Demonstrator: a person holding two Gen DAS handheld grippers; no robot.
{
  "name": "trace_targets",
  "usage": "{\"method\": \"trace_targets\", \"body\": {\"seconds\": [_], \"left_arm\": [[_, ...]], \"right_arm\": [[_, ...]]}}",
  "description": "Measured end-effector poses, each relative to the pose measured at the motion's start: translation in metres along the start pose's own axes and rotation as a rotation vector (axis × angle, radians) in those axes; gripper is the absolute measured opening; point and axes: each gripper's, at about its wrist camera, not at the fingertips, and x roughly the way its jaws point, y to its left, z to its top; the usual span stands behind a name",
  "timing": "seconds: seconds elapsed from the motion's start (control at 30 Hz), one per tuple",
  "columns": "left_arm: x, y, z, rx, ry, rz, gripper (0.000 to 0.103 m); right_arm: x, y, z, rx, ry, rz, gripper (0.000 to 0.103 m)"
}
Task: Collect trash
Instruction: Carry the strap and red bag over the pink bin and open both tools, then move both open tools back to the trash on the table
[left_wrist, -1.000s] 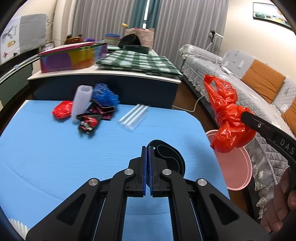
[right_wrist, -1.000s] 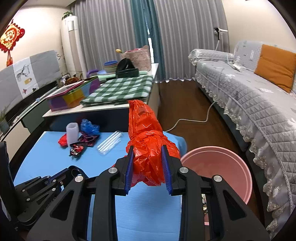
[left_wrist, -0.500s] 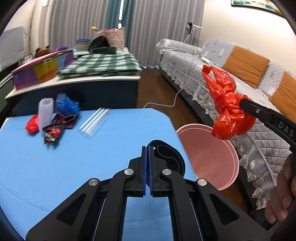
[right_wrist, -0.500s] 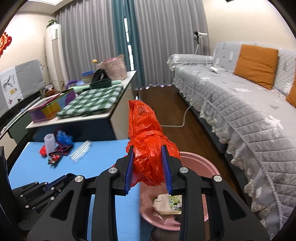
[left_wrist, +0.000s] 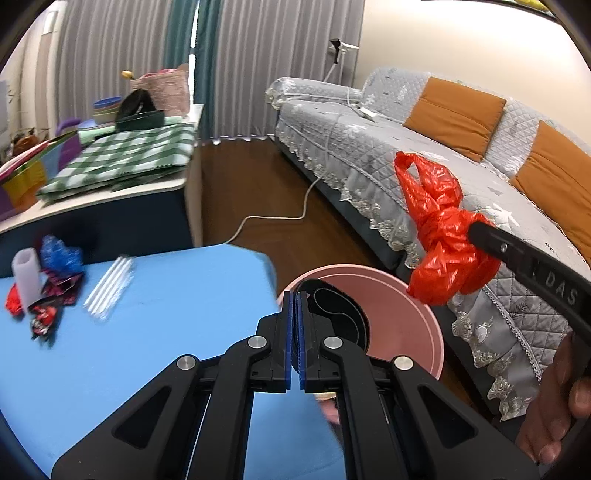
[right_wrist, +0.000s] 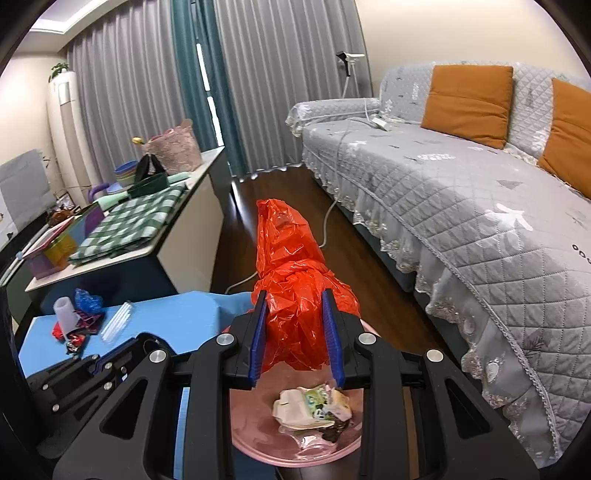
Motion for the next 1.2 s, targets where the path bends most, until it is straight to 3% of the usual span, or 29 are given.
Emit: {"method": "trace_targets", "body": {"seconds": [0.3, 0.4, 0.73, 0.77, 0.87, 0.93, 1.2], "left_arm": [[0.028, -0.023, 0.011, 0.033, 0.024, -0.042, 0.002], [0.038, -0.022, 0.01, 0.028, 0.065, -0.061, 0.008], [0.036, -0.013, -0.003, 0.01, 0.098, -0.091, 0.009], [0.036, -0.015, -0.004, 0.015, 0.105, -0.103, 0.013], [0.037, -0.015, -0.005, 0.028, 0.13, -0.105, 0.039], [0.043, -0.015, -0.007, 0.042, 0.178, -0.098, 0.039], [0.023, -0.003, -0.008, 0.012, 0.119, -0.086, 0.039]], "right_arm": [[0.011, -0.014, 0.0, 0.026, 0.02, -0.004, 0.031], [0.015, -0.017, 0.0, 0.044, 0.036, -0.019, 0.047], [0.013, -0.013, 0.0, 0.049, 0.039, -0.012, 0.049], [0.011, -0.013, 0.0, 0.055, 0.034, -0.012, 0.049], [0.006, -0.013, 0.002, 0.065, 0.024, -0.007, 0.049], [0.005, -0.013, 0.003, 0.064, 0.022, -0.007, 0.049], [0.0, -0.006, 0.006, 0.053, 0.011, -0.001, 0.049]]}}
